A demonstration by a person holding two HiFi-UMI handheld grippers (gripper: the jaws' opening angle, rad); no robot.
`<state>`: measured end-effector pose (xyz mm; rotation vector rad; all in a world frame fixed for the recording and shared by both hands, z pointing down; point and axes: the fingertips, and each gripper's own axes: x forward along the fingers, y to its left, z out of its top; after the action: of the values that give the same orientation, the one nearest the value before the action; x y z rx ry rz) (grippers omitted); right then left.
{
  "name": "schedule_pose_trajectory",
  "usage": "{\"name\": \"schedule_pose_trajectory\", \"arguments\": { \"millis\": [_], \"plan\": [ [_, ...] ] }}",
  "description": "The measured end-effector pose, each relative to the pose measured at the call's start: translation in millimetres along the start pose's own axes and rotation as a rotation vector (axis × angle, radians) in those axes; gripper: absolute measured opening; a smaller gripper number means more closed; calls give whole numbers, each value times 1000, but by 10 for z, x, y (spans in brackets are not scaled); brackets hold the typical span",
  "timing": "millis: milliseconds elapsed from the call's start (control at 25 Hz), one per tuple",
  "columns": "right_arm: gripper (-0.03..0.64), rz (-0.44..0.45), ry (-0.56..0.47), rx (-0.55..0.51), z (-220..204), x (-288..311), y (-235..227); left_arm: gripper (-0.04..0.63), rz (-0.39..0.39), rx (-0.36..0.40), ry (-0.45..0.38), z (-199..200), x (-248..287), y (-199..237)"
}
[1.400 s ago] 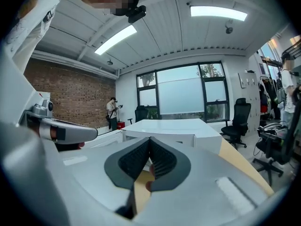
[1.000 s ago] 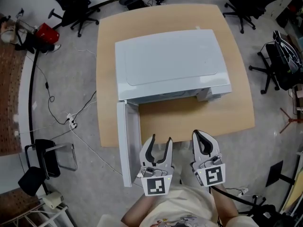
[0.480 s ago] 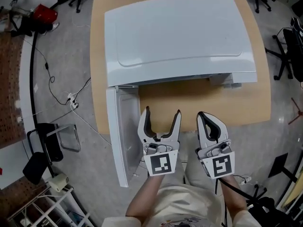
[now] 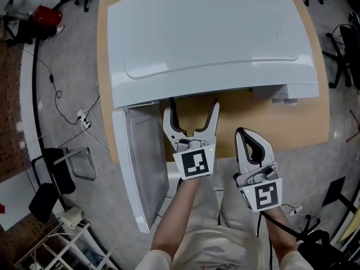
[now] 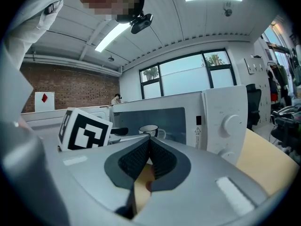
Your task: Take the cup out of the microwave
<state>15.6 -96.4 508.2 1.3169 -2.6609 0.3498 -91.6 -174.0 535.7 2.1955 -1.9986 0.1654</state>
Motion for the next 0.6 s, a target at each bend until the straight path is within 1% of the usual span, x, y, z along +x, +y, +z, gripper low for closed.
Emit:
{"name": "schedule_pose_trajectory", "arguments": {
  "millis": [120, 240, 400, 600],
  "plan": [
    [6, -5, 1, 11, -38, 10, 1, 472, 2, 2, -22, -41, 190, 82],
    [6, -4, 1, 19, -75, 35, 6, 482, -18, 41, -28, -79, 365, 114],
    [6, -11, 1, 33, -112, 53, -29, 488, -42, 69, -79, -69, 590, 52],
    [6, -28, 7, 35, -126, 58, -63, 488, -55, 107, -33, -211, 766, 42]
  ]
}}
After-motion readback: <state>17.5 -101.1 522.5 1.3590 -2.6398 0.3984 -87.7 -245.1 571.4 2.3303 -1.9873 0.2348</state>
